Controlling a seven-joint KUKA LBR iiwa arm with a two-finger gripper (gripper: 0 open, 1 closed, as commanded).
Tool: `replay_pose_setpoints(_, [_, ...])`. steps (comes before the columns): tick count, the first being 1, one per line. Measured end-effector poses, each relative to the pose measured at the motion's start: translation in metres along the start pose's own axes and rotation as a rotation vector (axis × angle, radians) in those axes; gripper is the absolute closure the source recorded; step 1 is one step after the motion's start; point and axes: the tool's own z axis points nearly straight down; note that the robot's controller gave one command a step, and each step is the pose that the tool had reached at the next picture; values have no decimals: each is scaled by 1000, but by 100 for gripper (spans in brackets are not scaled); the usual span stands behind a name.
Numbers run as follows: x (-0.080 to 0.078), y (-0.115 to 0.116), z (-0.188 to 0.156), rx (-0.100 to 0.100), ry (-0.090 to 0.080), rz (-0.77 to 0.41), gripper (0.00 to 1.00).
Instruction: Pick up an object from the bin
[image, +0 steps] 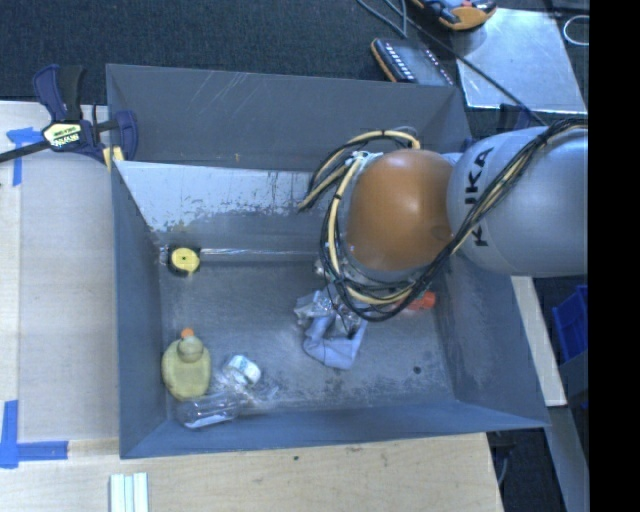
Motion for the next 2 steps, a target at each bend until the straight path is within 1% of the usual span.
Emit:
replay_pose_setpoints(1, [1, 0, -3, -2, 1, -36, 100])
replay_pose_setpoints(2, [1, 0, -9, -1, -1, -13, 100])
